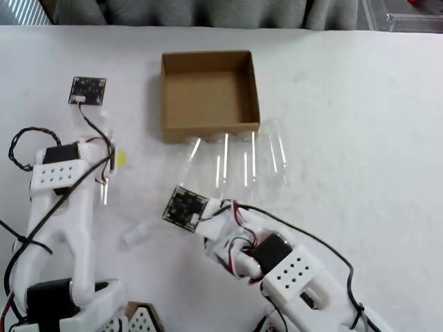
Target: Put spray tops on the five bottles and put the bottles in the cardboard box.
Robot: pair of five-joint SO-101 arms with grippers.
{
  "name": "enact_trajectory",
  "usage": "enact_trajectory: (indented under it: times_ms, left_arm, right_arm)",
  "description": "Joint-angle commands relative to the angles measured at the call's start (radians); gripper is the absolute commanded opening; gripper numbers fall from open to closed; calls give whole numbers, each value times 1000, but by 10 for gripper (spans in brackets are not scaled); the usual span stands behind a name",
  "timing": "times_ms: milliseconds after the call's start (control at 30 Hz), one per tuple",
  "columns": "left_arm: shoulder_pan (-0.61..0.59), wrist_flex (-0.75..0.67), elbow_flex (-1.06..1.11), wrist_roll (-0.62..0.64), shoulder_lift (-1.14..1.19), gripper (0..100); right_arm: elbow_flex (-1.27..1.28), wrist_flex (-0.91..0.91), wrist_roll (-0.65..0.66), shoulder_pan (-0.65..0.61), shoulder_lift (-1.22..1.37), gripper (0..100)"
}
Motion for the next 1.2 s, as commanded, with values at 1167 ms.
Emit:
enact_trajectory:
  times_ms: [1167]
  left_arm:
    - [-24, -72, 15, 5, -48, 20]
  right_arm:
    - [-212, -282, 110, -97, 590, 180]
